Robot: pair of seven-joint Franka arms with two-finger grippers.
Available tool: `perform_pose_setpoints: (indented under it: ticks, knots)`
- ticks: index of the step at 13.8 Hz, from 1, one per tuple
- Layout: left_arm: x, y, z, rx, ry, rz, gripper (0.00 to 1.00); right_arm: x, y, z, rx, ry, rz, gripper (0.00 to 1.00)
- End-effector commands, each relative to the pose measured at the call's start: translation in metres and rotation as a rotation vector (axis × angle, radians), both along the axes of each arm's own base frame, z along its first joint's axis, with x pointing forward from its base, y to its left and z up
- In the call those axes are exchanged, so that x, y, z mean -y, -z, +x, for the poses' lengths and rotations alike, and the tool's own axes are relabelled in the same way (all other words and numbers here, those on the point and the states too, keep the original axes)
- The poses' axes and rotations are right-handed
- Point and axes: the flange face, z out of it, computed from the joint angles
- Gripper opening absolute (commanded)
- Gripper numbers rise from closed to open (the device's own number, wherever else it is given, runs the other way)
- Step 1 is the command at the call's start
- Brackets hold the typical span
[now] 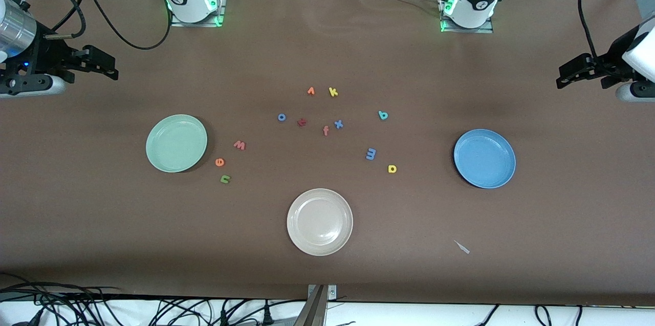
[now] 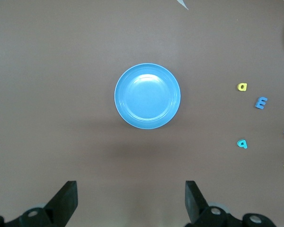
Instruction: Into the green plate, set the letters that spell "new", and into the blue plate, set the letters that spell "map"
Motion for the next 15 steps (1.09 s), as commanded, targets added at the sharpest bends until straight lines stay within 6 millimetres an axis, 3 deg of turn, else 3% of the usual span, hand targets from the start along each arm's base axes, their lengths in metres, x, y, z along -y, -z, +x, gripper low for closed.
perform_pose_setpoints:
  ticks: [1, 15]
  knots:
    - [0.001, -0.005, 0.001, 0.003, 0.005, 0.0, 1.0, -0.002, -0.005, 0.002, -0.002, -0.002, -0.014, 1.0]
    - [0.001, -0.005, 0.001, 0.003, 0.005, 0.0, 1.0, -0.012, -0.001, 0.001, -0.007, -0.011, -0.015, 1.0]
